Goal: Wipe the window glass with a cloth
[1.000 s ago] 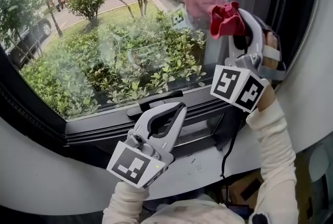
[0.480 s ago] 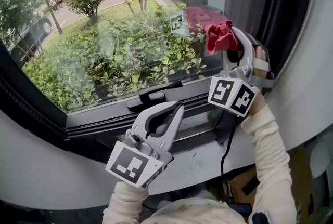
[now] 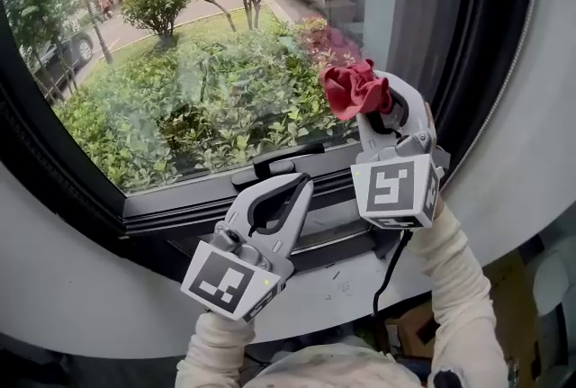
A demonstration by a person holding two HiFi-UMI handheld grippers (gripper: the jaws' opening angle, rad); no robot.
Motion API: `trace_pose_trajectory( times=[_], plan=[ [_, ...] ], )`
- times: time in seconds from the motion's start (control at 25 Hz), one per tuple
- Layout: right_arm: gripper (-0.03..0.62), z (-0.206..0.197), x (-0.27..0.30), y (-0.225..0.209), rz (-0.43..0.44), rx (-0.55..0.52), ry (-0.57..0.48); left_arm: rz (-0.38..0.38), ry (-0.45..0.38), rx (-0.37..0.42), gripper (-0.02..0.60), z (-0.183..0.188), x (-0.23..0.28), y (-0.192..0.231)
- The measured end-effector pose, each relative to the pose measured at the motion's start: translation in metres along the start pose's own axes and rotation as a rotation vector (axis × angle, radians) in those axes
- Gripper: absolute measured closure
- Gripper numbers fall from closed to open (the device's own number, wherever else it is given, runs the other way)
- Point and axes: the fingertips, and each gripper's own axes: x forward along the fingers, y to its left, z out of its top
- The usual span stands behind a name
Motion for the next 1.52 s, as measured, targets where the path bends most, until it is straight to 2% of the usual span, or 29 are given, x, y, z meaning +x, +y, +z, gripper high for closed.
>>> trace_pose_trajectory(
  times=[0.16, 0.28, 0.4, 0.52, 0.64, 1.08, 1.52],
  plan=[
    [0.482, 0.038, -0.031, 0.021, 0.110, 0.111, -0.138, 0.005, -0.005, 0.006, 0.581, 0.004, -0.007, 0.001],
    [0.482, 0.052, -0.061, 0.031, 0.178, 0.287, -0.211, 0.009, -0.020, 0.016, 0.581, 0.009, -0.014, 0.002],
    [0.482, 0.050, -0.087, 0.045, 0.246, 0.426, -0.214, 0.016, -0.022, 0.026, 0.581, 0.013, -0.022, 0.002],
    [0.482, 0.036, -0.104, 0.064, 0.320, 0.473, -0.167, 0.028, -0.017, 0.036, 0.580, 0.015, -0.031, 0.003],
    [0.482, 0.039, -0.110, 0.080, 0.366, 0.543, -0.171, 0.039, -0.017, 0.041, 0.581, 0.014, -0.042, 0.005],
    [0.480, 0.066, -0.117, 0.108, 0.476, 0.681, -0.231, 0.099, -0.005, 0.035, 0.581, 0.014, -0.074, 0.014],
    [0.480, 0.082, -0.124, 0.123, 0.537, 0.700, -0.260, 0.125, -0.002, 0.037, 0.580, 0.021, -0.089, 0.010]
  ],
)
